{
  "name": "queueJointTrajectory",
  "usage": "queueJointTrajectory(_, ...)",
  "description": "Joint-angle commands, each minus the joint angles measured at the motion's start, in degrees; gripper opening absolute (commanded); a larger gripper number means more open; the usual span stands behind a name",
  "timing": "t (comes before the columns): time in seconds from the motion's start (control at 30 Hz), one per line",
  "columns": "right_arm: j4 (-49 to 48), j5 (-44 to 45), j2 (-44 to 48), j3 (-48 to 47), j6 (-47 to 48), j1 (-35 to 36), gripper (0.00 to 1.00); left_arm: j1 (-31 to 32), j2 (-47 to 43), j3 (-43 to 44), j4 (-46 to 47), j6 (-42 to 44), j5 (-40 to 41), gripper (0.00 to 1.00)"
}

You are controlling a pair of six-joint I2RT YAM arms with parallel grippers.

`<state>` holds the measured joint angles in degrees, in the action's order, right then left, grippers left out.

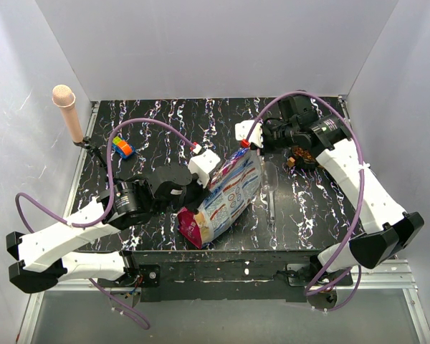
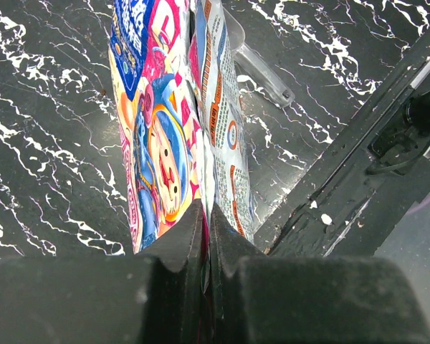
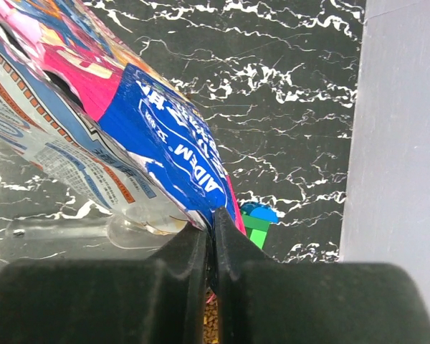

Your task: Serve the pet food

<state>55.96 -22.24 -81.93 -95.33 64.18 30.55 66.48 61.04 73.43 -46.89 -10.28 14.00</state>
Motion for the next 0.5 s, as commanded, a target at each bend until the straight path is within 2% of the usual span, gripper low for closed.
queueJointTrajectory(0.0, -13.9, 17.9, 1.2, 0.7, 1.6, -5.1, 0.13, 0.6, -3.4, 1.4, -3.6, 0.0, -2.0, 0.0)
queueJointTrajectory(0.03, -13.5, 17.9, 1.2, 0.6, 1.9, -5.6, 0.14, 0.6, -3.5, 1.2, -3.5, 0.0, -2.0, 0.0)
queueJointTrajectory(0.1, -12.5, 16.6, 0.8, -0.3, 1.5, -6.5, 0.28, 0.6, -3.5, 1.2, -3.6, 0.0, -2.0, 0.0)
queueJointTrajectory(0.13, -12.5, 16.7, 0.9, -0.1, 1.4, -6.8, 0.31, 0.6, -3.4, 1.3, -3.6, -0.1, -2.0, 0.0)
queueJointTrajectory(0.17, -12.3, 16.6, 0.8, -0.1, 1.6, -6.9, 0.29, 0.6, -3.4, 1.3, -3.4, 0.0, -2.0, 0.0)
queueJointTrajectory(0.2, -11.8, 16.1, 0.6, -0.5, 1.7, -7.0, 0.24, 0.6, -3.3, 1.2, -3.4, 0.0, -2.0, 0.0)
queueJointTrajectory(0.3, -10.3, 15.4, 0.2, -1.1, 1.6, -7.0, 0.02, 0.6, -3.1, 1.5, -3.3, 0.1, -2.1, 0.0)
queueJointTrajectory(0.47, -10.1, 14.1, 0.8, -1.8, -0.6, -6.9, 0.01, 0.6, -2.6, 1.8, -3.5, 0.4, -2.3, 0.0)
